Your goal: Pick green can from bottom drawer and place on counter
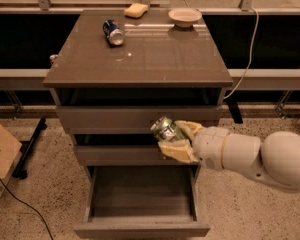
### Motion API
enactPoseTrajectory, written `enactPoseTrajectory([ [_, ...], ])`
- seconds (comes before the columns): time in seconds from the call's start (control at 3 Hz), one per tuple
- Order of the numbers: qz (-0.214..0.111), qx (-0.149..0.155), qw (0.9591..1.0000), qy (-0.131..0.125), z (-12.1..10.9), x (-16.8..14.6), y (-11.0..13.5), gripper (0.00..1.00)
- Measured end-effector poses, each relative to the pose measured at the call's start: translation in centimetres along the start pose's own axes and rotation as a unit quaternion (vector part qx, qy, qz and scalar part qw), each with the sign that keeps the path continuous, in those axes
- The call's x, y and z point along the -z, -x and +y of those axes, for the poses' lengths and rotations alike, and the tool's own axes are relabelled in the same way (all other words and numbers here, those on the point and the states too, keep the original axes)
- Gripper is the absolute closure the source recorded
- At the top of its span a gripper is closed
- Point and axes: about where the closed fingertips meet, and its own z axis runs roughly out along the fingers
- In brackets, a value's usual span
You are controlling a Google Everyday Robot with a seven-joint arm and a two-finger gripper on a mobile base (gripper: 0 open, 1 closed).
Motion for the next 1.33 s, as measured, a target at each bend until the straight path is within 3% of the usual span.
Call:
enactPoseTrajectory([
  [0.33,-0.011,0.052,0.9986,-0.006,-2.6,-0.2,5.8,1.0],
  [0.67,-0.009,0.094,0.9952,-0.028,-5.0,-0.4,10.7,1.0],
  [1.33,0.015,0.149,0.9868,-0.062,-12.2,-3.8,17.9,1.0],
])
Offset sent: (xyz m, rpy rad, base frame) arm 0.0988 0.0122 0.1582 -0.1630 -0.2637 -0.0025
